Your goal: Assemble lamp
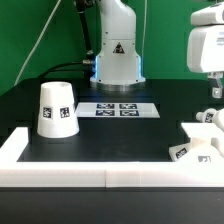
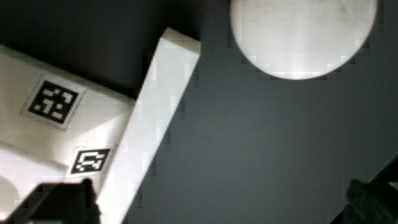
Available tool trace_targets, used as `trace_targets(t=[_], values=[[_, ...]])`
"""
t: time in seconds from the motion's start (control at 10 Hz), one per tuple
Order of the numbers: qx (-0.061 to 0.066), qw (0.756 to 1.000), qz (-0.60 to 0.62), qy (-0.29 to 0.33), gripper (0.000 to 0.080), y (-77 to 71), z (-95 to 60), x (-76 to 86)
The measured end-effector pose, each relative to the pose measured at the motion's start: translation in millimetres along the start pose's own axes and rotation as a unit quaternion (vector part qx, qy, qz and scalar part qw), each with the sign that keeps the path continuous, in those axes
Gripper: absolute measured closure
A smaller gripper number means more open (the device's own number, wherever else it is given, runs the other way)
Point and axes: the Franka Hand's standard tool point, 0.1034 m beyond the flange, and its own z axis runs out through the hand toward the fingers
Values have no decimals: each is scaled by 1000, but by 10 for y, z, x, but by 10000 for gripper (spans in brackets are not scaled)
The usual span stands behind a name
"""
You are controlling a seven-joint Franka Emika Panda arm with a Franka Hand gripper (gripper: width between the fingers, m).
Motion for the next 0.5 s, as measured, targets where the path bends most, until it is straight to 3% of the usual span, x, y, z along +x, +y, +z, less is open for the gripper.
trace_targets(t=[0.3,0.5], values=[[7,994,-107,-26,100,-198,119,-48],[9,993,-110,-31,100,-204,128,-61]])
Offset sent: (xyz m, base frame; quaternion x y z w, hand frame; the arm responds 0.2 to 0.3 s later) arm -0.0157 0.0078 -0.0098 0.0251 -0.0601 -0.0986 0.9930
